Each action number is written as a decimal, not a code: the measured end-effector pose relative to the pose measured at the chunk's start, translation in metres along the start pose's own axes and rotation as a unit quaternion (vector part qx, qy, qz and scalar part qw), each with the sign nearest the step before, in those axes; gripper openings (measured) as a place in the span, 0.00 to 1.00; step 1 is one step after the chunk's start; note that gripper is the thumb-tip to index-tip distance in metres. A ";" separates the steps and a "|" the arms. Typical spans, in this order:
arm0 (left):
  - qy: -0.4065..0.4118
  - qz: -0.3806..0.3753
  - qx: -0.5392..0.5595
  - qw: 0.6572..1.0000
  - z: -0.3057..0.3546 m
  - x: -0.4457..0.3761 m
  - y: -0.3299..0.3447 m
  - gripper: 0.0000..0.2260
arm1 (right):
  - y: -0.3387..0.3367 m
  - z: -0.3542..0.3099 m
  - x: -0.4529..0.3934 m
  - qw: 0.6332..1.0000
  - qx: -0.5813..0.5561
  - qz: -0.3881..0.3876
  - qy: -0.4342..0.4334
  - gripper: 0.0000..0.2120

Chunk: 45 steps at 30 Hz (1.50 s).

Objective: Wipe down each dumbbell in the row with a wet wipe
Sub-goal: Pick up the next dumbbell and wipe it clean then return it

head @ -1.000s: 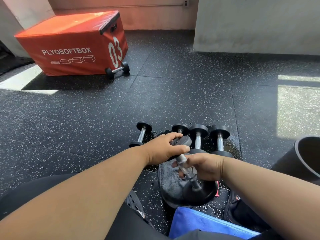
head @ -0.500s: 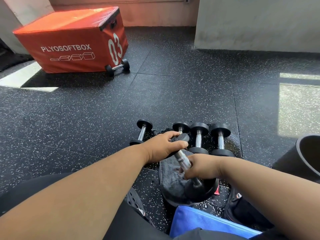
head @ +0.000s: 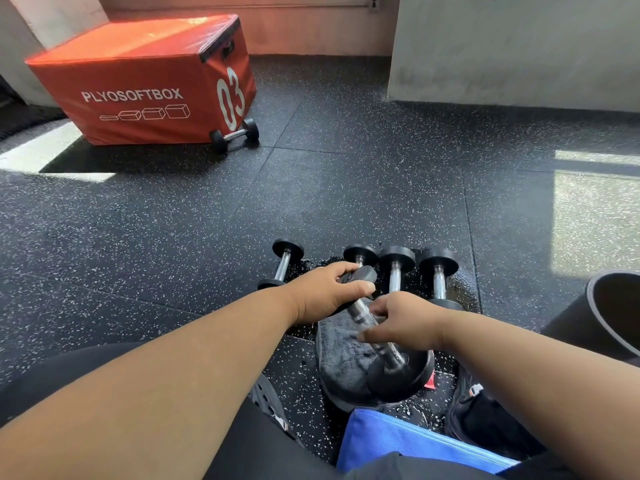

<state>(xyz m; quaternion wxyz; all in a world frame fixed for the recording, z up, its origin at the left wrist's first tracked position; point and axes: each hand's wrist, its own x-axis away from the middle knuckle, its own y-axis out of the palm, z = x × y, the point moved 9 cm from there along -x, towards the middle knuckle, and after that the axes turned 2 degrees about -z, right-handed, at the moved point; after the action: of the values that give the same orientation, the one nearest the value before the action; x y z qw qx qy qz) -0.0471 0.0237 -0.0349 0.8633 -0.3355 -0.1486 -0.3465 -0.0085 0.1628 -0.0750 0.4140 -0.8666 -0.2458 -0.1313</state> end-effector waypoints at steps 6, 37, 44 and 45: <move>0.004 0.009 0.001 1.000 0.004 0.002 -0.002 0.31 | 0.000 0.008 0.010 0.997 0.034 -0.065 0.015 0.24; -0.008 0.013 -0.010 1.000 -0.003 0.003 -0.002 0.45 | 0.018 0.016 0.013 0.969 0.236 -0.045 0.059 0.24; -0.008 0.009 -0.016 1.000 -0.003 0.002 -0.002 0.47 | 0.022 0.022 0.019 0.993 0.040 -0.098 0.050 0.15; -0.008 0.009 -0.017 1.000 -0.003 0.002 -0.002 0.48 | 0.022 0.019 0.018 0.995 0.006 -0.097 0.039 0.18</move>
<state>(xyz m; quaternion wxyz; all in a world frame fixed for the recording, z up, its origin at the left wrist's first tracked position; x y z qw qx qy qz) -0.0471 0.0195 -0.0355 0.8593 -0.3540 -0.1468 -0.3386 0.0192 0.1718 -0.0938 0.4139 -0.8305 -0.3129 -0.2026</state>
